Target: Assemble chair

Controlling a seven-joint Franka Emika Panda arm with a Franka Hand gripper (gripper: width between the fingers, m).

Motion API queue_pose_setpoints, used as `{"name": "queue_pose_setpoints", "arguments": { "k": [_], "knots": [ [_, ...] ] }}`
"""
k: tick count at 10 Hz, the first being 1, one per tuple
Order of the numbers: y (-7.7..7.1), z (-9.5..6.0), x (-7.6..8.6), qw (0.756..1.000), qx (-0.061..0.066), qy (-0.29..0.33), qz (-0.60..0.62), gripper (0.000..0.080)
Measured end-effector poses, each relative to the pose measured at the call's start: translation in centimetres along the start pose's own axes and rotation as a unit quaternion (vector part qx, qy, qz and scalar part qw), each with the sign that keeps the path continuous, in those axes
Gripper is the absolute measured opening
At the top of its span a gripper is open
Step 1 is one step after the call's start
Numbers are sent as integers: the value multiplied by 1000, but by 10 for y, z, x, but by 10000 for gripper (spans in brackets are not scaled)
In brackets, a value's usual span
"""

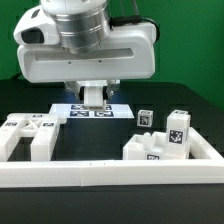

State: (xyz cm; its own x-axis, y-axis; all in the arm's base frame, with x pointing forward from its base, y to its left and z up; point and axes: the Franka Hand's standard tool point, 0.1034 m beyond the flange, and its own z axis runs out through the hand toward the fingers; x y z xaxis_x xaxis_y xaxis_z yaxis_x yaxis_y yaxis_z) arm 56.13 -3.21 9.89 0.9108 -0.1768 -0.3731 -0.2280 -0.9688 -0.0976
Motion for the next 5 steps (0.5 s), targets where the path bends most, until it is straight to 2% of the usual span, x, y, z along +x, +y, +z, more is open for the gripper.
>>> {"name": "queue_pose_setpoints", "arguments": {
  "k": [3,5],
  "knots": [
    [1,-5,12,995,-7,104,-1,295],
    [-7,-20,22,985,-11,171,-8,295]
  ]
}}
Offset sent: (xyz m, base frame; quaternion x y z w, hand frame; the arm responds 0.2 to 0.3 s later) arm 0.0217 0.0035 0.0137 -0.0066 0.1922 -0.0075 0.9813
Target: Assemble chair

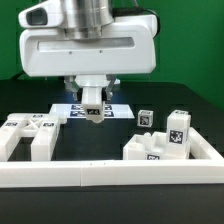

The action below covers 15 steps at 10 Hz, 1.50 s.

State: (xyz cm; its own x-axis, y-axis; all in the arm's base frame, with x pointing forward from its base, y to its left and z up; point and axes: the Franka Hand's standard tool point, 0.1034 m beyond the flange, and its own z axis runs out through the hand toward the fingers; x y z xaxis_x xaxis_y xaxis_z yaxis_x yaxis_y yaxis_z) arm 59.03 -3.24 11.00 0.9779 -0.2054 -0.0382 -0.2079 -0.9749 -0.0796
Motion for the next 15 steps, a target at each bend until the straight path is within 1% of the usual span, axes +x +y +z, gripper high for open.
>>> {"name": "queue_pose_setpoints", "arguments": {
  "k": [1,2,3,4,5,6,7,8,10,12,13,14,15],
  "knots": [
    [-3,-5,8,1000,-1,24,-3,295],
    [-1,-5,16,997,-8,79,-5,295],
    [1,-2,13,994,-13,110,-6,295],
    [2,-2,14,991,-16,133,-7,295],
    [0,-1,15,987,-19,158,-5,295],
    [-9,1,12,989,-14,148,-1,295],
    [-24,0,11,989,-8,151,8,295],
    [-36,2,9,988,-6,154,8,295],
    [-34,2,11,987,-7,160,5,295],
    [-35,2,10,986,-8,164,4,295],
    [-44,0,11,983,-3,185,12,295],
    [-53,-2,10,976,-2,219,5,295],
    [-56,-5,9,965,-3,262,-2,295]
  ]
}}
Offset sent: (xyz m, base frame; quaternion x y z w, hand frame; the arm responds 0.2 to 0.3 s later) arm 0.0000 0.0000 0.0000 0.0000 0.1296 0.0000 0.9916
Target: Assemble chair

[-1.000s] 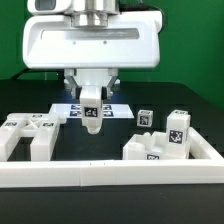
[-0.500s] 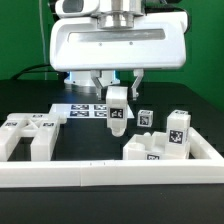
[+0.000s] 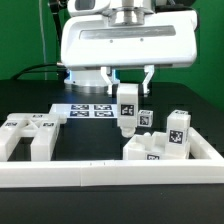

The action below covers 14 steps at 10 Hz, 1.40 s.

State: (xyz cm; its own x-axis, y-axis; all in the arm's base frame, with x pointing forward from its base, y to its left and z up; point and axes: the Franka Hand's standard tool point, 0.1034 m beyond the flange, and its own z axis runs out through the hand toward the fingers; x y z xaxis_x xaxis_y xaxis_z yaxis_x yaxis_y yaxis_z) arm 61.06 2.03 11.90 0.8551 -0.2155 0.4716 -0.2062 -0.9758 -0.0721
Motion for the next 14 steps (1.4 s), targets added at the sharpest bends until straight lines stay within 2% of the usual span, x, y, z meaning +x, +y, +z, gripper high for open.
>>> {"name": "queue_pose_setpoints", "arguments": {
  "k": [2,4,9,14],
  "knots": [
    [1,4,-3,998,-4,54,-10,295],
    [1,5,-4,999,-4,47,-12,295],
    [-15,11,-29,999,-1,40,-23,295],
    [-15,14,-31,999,-2,42,-29,295]
  ]
}}
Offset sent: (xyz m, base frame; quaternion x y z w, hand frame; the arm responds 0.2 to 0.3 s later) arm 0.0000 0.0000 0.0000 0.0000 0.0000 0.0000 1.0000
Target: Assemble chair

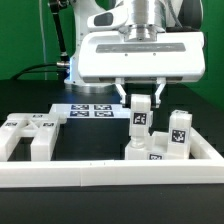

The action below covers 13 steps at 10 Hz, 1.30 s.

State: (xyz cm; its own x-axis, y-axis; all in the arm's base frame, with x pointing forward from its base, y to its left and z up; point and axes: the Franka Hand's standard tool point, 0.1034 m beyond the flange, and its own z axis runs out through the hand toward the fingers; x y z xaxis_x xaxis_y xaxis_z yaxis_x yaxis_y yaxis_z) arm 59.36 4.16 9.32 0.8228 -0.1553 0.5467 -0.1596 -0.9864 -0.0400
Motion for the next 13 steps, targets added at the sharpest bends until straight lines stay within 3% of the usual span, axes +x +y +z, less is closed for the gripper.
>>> {"name": "queue_pose_setpoints", "arguments": {
  "k": [9,13],
  "knots": [
    [0,8,-5,1000,-5,22,-7,295],
    [0,12,-9,1000,-5,-1,-4,297]
  ]
}}
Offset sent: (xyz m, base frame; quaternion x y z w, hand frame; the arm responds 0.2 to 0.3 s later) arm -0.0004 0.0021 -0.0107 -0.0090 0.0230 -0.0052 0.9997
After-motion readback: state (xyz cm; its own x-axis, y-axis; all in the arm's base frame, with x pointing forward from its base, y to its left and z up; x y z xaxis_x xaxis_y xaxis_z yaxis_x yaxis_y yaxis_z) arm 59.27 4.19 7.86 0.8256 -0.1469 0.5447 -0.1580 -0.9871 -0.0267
